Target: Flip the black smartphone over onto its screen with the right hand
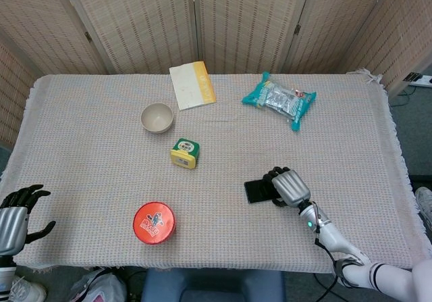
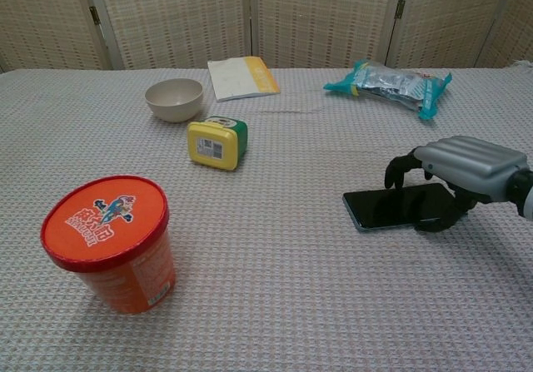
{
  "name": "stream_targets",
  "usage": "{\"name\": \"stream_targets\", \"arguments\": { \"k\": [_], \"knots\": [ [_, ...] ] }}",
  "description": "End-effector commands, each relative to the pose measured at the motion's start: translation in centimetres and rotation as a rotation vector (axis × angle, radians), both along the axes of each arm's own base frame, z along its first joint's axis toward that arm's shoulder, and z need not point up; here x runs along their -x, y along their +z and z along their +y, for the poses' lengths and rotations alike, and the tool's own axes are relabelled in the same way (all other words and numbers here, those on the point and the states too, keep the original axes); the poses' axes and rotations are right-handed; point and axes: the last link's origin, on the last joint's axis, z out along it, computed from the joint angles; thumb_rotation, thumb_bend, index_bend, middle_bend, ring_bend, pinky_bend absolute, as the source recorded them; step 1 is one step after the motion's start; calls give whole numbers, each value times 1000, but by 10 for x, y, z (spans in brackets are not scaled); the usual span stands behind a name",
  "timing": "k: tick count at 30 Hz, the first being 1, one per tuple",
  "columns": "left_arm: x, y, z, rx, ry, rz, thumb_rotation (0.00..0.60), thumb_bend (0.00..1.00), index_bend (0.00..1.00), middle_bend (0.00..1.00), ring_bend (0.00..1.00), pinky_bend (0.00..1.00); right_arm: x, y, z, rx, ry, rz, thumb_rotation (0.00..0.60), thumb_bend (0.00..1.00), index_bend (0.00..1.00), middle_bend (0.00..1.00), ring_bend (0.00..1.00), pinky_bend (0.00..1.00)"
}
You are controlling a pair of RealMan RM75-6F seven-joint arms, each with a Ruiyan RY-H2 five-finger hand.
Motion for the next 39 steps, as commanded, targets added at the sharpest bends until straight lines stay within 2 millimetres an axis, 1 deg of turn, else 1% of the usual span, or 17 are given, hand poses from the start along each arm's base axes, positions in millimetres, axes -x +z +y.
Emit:
{"name": "stream_targets", "arguments": {
  "k": [1,7,15,18,23,30,34,37,39],
  "knots": [
    [0,1,0,-2,0,0,600,198,316,233,211,235,-3,3,-3,-2,-5,-11,600,526,347,396,234,351],
    [1,2,0,-6,-2,0,600,199,316,233,210,235,-9,11,-8,-19,-26,-36,600,571,348,395,243,351],
    [1,2,1,-8,-2,-1,600,198,313,233,210,235,-18,24,-12,-106,-76,-74,600,630,348,399,256,351],
    [1,2,1,-6,0,0,600,199,312,233,210,235,-21,28,-14,-105,-70,-78,600,638,360,410,267,351],
    [1,1,2,-5,-1,0,600,198,311,233,210,235,-26,29,-21,-91,-66,-80,600,639,365,414,273,351],
    [1,2,1,-7,0,0,600,199,310,233,210,235,-34,28,-41,-56,-68,-81,600,638,365,414,275,351],
    [1,4,0,-10,-2,1,600,199,309,233,210,235,-35,29,-54,-6,-53,-51,600,599,365,414,274,351],
    [1,5,-2,-15,-1,0,600,199,309,233,210,235,-36,34,-60,44,-35,-30,600,571,365,397,275,351],
    [1,7,-3,-19,1,1,600,199,309,233,210,235,-38,43,-60,91,-13,-34,600,567,365,378,275,351]
  ]
}}
